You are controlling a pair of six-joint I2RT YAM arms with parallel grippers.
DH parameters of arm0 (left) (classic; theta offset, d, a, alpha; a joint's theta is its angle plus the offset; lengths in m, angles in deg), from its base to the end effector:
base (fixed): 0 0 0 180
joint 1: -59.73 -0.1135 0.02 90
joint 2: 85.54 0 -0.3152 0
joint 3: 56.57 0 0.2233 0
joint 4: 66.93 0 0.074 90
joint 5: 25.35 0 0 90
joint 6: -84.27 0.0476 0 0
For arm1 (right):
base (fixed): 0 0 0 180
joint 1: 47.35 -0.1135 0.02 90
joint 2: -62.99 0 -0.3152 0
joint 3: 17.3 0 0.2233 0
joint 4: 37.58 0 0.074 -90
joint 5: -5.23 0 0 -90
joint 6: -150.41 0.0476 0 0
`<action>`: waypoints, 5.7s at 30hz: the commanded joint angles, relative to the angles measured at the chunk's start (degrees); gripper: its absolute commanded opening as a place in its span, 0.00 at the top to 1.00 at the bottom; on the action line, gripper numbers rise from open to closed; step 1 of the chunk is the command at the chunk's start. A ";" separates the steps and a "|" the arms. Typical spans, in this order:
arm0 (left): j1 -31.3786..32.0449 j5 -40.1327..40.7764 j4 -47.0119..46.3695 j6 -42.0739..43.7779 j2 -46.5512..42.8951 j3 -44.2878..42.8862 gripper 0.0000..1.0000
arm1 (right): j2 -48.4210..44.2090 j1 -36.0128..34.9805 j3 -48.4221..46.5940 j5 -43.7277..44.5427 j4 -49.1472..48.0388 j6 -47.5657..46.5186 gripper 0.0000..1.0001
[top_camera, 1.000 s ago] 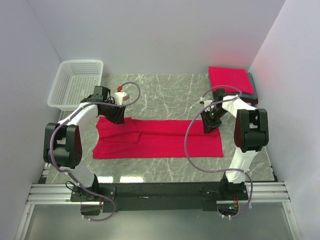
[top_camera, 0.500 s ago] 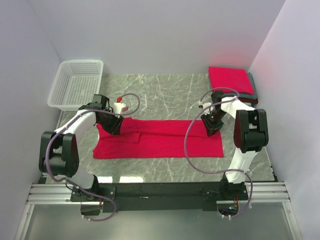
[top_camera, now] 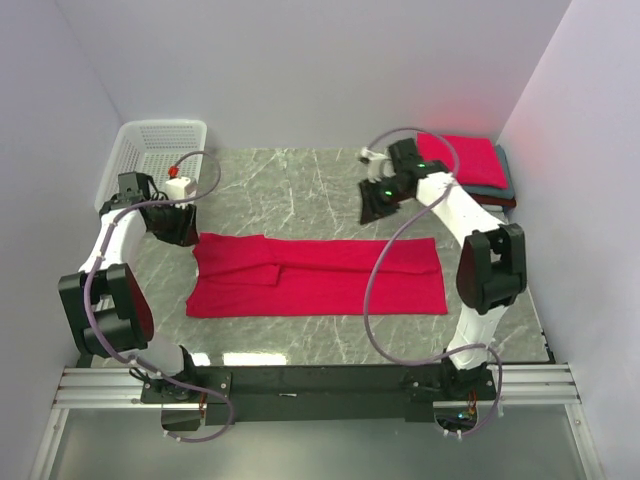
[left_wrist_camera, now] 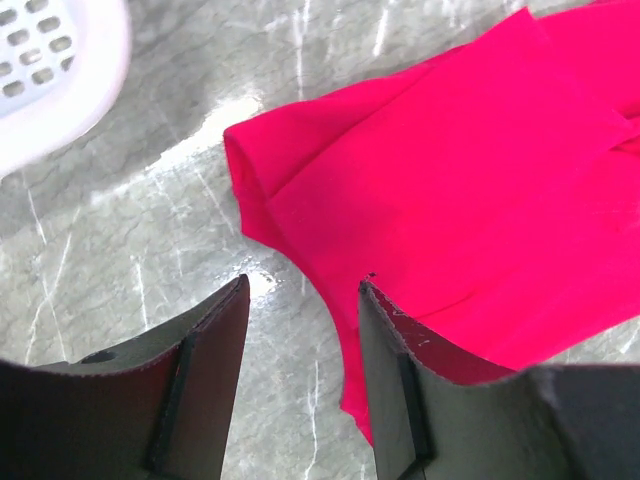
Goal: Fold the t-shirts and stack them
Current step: Fold the tshirt
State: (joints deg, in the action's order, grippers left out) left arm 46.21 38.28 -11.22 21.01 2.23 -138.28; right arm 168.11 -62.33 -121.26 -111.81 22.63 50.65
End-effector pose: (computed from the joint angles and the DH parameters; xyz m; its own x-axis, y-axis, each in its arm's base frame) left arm 0.2820 0.0461 0.3021 -0.7674 0.2301 -0.5985 0.3808 0.9145 -0.1367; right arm 0.3627 0.1194 0.3111 -0.7609 -0.3599 -0.5399 -0.5780 0.7540 0.3120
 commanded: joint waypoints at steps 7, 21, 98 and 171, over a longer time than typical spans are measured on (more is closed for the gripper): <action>-1.60 -2.81 -9.08 -5.20 -2.69 6.71 0.48 | 18.26 -17.18 -21.90 -5.21 -16.84 27.24 0.54; -1.60 -3.42 -15.42 -10.04 3.02 8.03 0.54 | 35.50 -23.16 -32.82 -2.22 -27.66 37.71 0.55; -0.54 -5.27 -16.21 -10.13 10.85 2.58 0.87 | 34.54 -25.36 -33.26 -5.30 -26.16 36.30 0.82; -7.05 -17.49 11.65 17.20 -17.45 -0.58 1.00 | 11.69 -29.49 -13.31 -15.84 -25.29 34.90 1.00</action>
State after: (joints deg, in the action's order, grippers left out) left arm 39.66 22.30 -1.96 34.69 -12.48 -136.18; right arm 185.11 -91.75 -134.72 -126.46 -1.70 86.10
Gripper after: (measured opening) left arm 0.012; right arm 0.010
